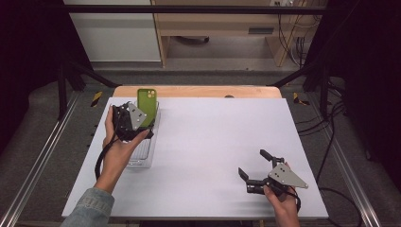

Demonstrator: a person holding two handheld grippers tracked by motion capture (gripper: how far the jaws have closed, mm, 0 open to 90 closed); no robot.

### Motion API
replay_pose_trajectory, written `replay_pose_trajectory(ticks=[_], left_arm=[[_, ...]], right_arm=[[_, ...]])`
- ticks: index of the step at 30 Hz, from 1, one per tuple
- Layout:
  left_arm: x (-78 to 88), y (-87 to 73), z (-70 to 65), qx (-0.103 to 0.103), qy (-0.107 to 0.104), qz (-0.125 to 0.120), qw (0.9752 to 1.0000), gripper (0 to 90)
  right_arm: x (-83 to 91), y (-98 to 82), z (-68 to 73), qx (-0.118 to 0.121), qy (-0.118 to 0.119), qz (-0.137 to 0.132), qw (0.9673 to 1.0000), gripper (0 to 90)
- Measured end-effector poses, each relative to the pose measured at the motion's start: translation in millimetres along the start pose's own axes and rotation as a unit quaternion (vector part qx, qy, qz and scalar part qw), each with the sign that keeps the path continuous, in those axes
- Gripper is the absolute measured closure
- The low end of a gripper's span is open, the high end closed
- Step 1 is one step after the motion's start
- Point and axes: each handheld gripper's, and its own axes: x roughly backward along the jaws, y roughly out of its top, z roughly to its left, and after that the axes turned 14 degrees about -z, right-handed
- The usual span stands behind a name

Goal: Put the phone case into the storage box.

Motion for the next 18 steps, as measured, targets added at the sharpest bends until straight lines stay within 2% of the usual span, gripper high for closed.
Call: replay_pose_trajectory(ticks=[5, 9, 13, 18], left_arm=[[4.5, 1.4, -0.6, 0.006, -0.002, -0.005, 1.0, 4.3], [7.0, 2.4, -1.5, 0.02, -0.005, -0.013, 0.9997, 4.3], [6.6, 4.1, -5.0, 0.019, -0.011, -0.015, 0.9996, 4.2], [8.6, 7.6, -8.2, 0.028, -0.017, -0.024, 0.9992, 4.2]], right_arm=[[-0.2, -0.1, 0.3, 0.0, 0.0, 0.001, 1.0, 2.3], [-0.4, 0.0, 0.4, 0.001, 0.001, 0.0, 1.0, 2.3], [-0.5, -0.1, 0.7, 0.001, 0.002, 0.001, 1.0, 2.3], [0.0, 0.1, 0.0, 0.0, 0.001, 0.001, 1.0, 2.3]])
